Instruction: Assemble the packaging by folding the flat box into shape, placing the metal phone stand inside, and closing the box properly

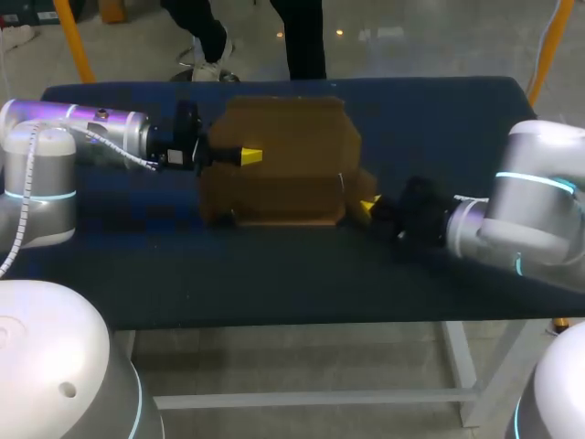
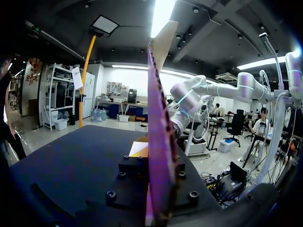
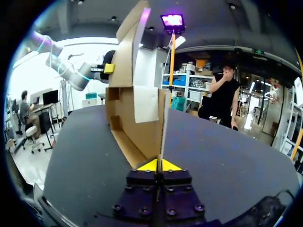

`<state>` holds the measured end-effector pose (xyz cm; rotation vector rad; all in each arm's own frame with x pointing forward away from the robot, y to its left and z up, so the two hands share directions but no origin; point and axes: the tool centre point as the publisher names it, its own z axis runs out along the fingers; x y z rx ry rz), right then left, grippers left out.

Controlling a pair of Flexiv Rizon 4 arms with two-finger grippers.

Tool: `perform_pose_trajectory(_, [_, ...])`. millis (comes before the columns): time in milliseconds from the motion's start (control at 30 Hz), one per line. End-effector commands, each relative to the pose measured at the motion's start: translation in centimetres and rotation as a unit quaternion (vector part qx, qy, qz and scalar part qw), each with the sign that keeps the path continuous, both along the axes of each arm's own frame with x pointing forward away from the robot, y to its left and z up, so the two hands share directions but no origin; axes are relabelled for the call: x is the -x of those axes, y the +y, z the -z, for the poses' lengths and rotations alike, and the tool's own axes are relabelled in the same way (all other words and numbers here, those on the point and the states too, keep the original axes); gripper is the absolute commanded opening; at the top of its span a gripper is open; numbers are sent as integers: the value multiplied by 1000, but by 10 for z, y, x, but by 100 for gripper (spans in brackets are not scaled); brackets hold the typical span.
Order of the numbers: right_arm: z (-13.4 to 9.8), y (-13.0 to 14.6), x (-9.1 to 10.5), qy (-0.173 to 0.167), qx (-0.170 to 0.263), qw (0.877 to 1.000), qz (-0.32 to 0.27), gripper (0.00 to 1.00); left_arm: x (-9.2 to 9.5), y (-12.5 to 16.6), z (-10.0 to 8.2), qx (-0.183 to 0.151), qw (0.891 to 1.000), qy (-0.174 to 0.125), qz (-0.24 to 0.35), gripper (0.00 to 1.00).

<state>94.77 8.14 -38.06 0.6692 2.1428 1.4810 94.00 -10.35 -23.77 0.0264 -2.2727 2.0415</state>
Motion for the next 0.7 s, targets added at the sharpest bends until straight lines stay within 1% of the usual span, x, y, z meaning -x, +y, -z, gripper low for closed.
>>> perform_pose_trajectory(33, [3,12,3,-6,2,1000,13,0,-1,-1,3,0,1000,1,3,0])
perform_pose_trajectory(300, [3,23,6,-6,4,1000,24,0,-1,-1,3,0,1000,1,3,0])
perform_pose_trajectory(400, [4,27,7,-5,4,1000,29,15,-1,-1,3,0,1000,1,3,0])
perform_pose_trajectory(467, [5,30,8,-4,3,1000,30,30,-1,-1,3,0,1000,1,3,0])
perform_pose_trajectory(600, [5,38,11,-3,3,999,33,40,-1,-1,3,0,1000,1,3,0])
perform_pose_trajectory(700, [6,42,14,-2,3,999,33,45,-1,-1,3,0,1000,1,3,0])
